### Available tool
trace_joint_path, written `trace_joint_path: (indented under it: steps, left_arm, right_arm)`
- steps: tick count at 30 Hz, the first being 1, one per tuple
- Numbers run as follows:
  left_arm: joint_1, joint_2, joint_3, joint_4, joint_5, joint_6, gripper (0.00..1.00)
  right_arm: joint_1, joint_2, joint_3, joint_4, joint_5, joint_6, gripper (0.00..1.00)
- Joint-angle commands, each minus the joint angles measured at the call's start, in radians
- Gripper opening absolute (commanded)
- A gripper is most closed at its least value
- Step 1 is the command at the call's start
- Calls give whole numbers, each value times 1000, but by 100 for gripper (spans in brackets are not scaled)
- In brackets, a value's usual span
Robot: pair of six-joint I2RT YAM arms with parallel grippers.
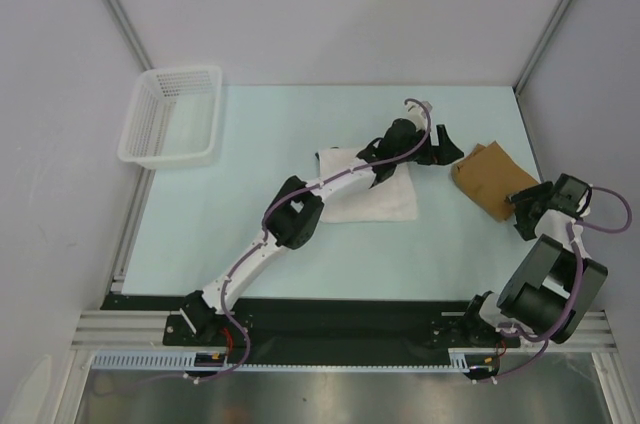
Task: Fold and stack the tank tops
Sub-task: Neatly place the folded tank top to the corner
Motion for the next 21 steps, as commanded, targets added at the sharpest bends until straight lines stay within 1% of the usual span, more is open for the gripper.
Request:
trace_joint_path:
  steps: [1,3,7,9,10,13,15,17,18,19,21]
  left_arm:
    - [-21,32,62,52,-44,-26,94]
    - [-28,37,73,46,-61,-28,92]
    - [-47,35,87,-25,-105,-24,88]
    - [-55,44,89,-56,-107,-47,85]
    - [-56,55,90,-63,-99,-76,81]
    - [-67,73,95,-89,-84,-121,77]
    - [-76,81,95,-94,-87,-126,72]
    - [-78,83,93,-90,-93,-124,65]
    - [-75,83,93,-86,-95,-123,60]
    - [-74,78,93,-85,-98,-117,49]
    - [-67,71,90,-71,-98,-112,35]
  right_arm:
    - [12,23,19,50,38,13,72]
    - [20,29,19,51,44,16,72]
    - [27,33,16,56,52,20,71]
    - [29,28,16,51,62,20,71]
    - [30,22,16,47,68,19,71]
    - [30,13,16,35,85,11,71]
    - [30,5,16,30,93,13,71]
    - [30,3,15,28,93,11,69]
    - [30,2,15,22,96,10,68]
    - [30,0,13,22,98,7,66]
    - [30,-1,13,22,99,4,65]
